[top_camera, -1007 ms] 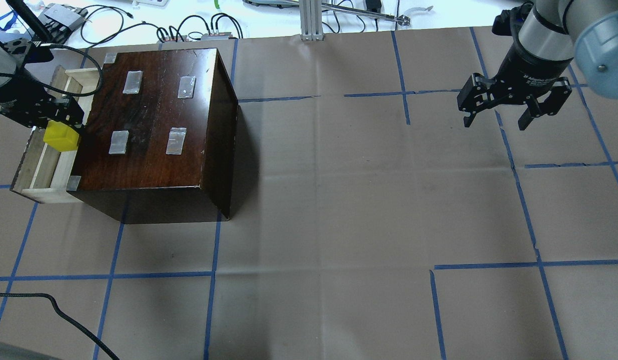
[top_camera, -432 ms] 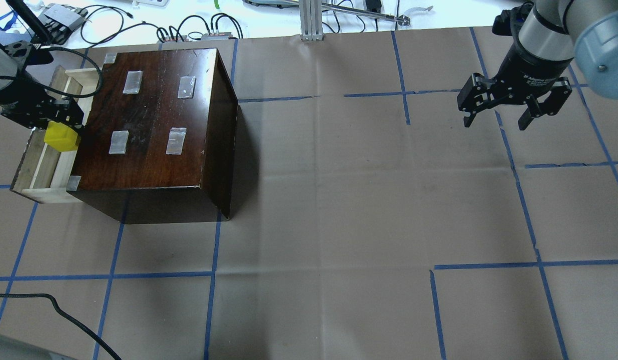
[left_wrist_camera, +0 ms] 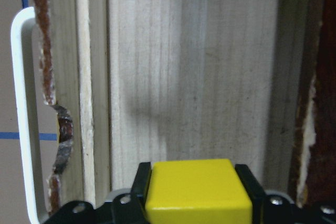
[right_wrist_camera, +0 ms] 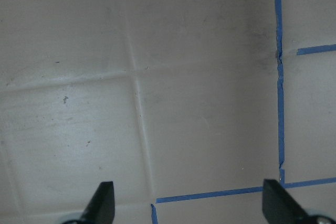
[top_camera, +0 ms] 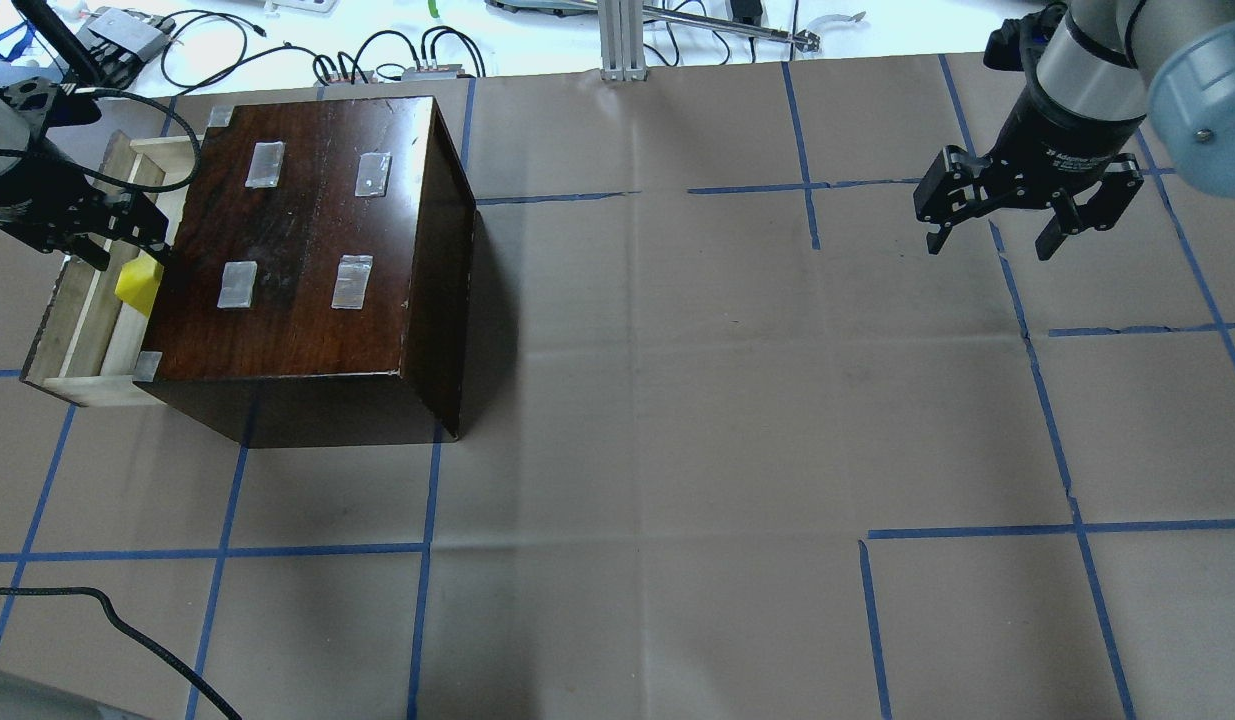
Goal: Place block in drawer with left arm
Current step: 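Raise the open left gripper out of the drawer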
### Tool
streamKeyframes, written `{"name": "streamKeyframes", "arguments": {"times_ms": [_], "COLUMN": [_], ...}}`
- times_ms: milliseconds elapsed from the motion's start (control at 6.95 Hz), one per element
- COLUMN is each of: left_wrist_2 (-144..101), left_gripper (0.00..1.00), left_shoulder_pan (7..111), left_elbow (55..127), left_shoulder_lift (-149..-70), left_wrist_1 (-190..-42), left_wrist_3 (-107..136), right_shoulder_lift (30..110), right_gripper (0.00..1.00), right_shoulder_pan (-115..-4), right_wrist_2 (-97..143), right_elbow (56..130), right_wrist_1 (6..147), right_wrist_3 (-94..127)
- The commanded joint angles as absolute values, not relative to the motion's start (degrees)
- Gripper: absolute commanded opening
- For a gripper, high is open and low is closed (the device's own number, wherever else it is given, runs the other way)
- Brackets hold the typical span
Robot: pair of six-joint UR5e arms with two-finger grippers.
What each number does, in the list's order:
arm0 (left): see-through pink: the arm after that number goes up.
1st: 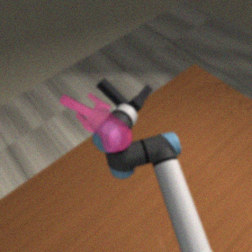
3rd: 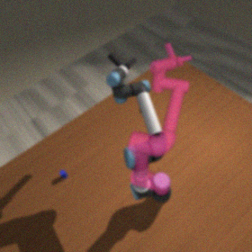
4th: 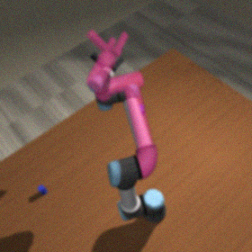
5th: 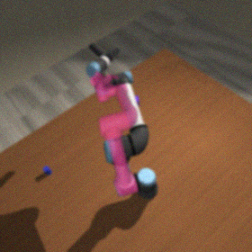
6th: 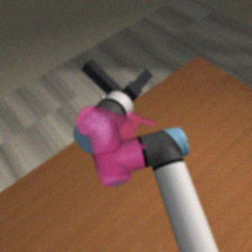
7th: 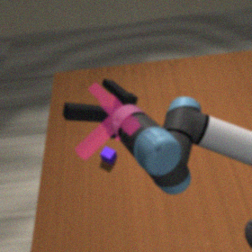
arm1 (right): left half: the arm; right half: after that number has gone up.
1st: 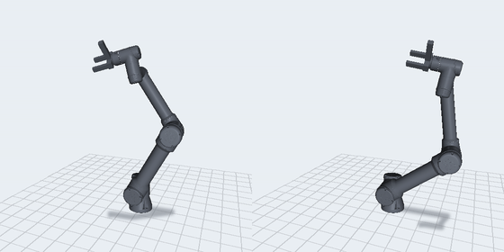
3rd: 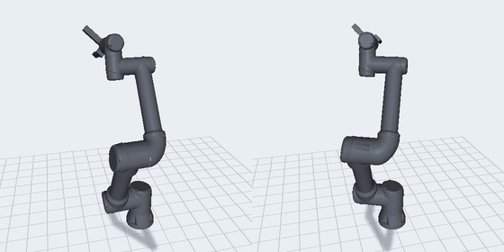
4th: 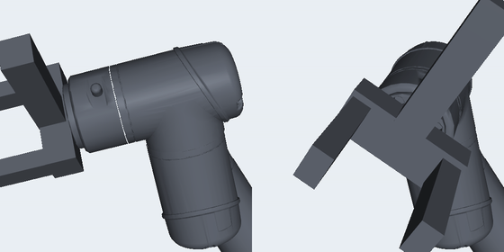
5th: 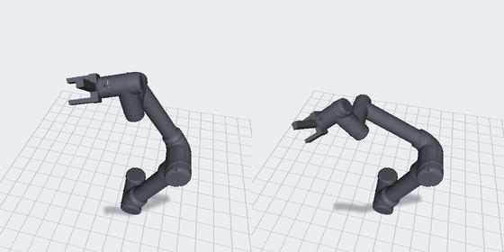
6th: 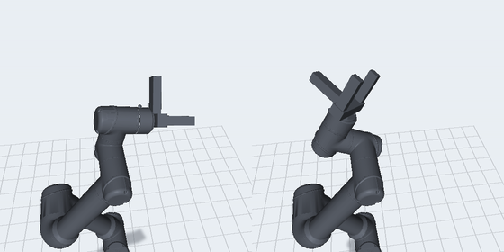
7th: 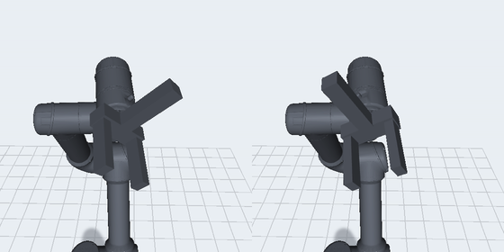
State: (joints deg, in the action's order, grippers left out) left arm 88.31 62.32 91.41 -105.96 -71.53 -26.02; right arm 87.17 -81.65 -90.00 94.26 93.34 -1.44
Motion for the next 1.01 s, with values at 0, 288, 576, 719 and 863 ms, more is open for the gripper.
{"name": "streamKeyframes", "arguments": {"times_ms": [0, 288, 576, 719, 863], "left_wrist_2": [88.4, 88.5, 88.4, 88.3, 88.1], "left_gripper": [0.98, 0.98, 0.98, 0.99, 0.98], "left_shoulder_pan": [62.3, 62.4, 62.6, 62.9, 63.4], "left_elbow": [90.8, 89.7, 89.6, 89.5, 89.6], "left_shoulder_lift": [-105.2, -104.5, -102.2, -100.5, -98.5], "left_wrist_1": [-71.5, -72.1, -73.0, -75.1, -77.2], "left_wrist_3": [-25.7, -25.6, -23.8, -23.1, -21.5], "right_shoulder_lift": [87.1, 87.2, 87.2, 87.2, 87.2], "right_gripper": [1.0, 1.0, 1.0, 1.0, 1.0], "right_shoulder_pan": [-81.7, -81.7, -81.7, -81.7, -81.7], "right_wrist_2": [-90.0, -90.0, -90.0, -90.0, -90.0], "right_elbow": [94.3, 94.3, 94.3, 94.3, 94.2], "right_wrist_1": [93.3, 93.3, 93.3, 93.3, 93.3], "right_wrist_3": [-1.5, -1.5, -1.5, -1.4, -1.5]}}
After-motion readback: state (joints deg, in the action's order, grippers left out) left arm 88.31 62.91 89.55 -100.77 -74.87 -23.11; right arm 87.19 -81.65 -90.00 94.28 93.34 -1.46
